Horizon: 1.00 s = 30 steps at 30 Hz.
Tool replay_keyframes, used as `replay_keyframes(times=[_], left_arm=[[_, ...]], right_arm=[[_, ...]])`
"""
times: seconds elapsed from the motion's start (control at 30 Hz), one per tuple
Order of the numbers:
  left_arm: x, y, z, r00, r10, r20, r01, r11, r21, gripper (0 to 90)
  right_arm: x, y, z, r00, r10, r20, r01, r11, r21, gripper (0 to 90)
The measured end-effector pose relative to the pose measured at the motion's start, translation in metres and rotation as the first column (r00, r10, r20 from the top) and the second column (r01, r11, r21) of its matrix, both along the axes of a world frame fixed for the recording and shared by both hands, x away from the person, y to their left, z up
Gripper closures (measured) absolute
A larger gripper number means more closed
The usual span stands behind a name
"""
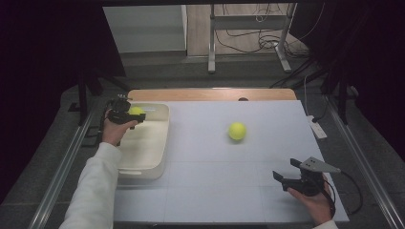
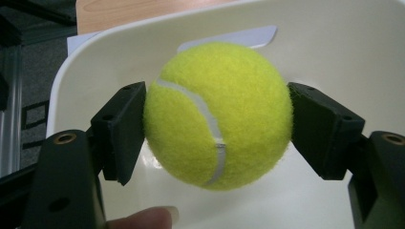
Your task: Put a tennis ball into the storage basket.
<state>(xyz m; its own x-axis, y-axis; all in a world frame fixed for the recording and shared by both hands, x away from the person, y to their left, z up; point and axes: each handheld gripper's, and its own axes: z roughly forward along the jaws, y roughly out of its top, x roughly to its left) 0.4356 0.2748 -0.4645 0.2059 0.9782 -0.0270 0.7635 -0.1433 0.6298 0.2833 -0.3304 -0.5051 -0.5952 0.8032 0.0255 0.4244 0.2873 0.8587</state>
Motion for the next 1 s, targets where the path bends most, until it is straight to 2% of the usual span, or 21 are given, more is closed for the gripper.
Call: replay_keyframes(times=[0.6,0.73,0.83,1.0], left_arm=[[0.0004,0.0009,-0.0002,0.9999,0.011,0.006,-0.011,0.9999,0.002,26.2],[0.0005,0.0012,-0.0004,0.9996,0.025,0.009,-0.025,0.9997,0.0,25.6],[0.0002,0.0008,0.002,0.9986,0.046,0.028,-0.046,0.9988,-0.017,18.9],[-0.0025,-0.0015,0.0057,0.9984,0.04,0.04,-0.038,0.9986,-0.036,13.3]], right_arm=[[0.0003,-0.0001,-0.0003,1.0,0.003,-0.002,-0.003,1.0,0.002,12.7],[0.0003,0.0001,-0.0003,1.0,0.004,-0.002,-0.004,1.0,0.002,12.7],[0.0002,0.0001,-0.0002,1.0,0.005,-0.001,-0.005,1.0,0.002,12.7],[0.0003,0.0,-0.0003,1.0,0.005,-0.002,-0.005,1.0,0.001,12.7]])
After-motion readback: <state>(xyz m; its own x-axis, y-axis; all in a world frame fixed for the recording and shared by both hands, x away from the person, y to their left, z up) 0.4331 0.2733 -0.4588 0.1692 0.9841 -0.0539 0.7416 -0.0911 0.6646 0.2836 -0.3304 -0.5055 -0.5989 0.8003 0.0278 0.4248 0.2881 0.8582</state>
